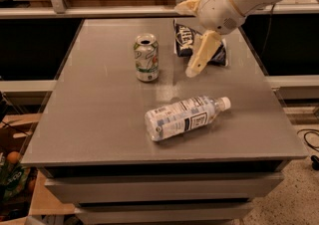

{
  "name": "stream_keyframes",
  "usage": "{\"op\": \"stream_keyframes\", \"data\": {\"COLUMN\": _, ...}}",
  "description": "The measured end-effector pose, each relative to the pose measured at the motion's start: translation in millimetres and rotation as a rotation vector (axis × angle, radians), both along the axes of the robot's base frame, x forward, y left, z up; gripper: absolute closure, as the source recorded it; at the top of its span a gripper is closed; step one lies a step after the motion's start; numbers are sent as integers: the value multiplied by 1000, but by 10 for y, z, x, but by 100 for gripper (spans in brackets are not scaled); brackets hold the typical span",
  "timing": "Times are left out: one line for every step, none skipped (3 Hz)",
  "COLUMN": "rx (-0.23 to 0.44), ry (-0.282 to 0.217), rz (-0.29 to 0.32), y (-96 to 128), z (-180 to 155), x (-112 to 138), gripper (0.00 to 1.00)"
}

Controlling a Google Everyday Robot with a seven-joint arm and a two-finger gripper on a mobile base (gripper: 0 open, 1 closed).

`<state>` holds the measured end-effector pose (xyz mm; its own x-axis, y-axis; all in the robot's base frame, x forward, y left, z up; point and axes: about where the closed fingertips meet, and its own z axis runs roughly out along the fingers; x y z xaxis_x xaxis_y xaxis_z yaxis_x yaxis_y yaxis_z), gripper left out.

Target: Knock 7up can over

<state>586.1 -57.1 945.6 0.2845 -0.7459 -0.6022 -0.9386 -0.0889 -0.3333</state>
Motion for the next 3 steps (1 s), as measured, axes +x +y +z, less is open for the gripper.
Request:
{"op": "stream_keyframes", "data": {"rx": 61, "ry": 32, "rz": 48, "y": 285, "z": -104, "x": 45, "gripper": 0}}
{"op": "stream_keyframes", "data": {"rx": 107, "ry": 57, "rz": 82, "y": 514, "z": -192, "x": 65, "gripper": 0}}
{"op": "stream_keyframes", "data": {"rx": 168, "ry": 86, "rz": 101, "y": 684, "z": -321, "x": 103, "gripper": 0}}
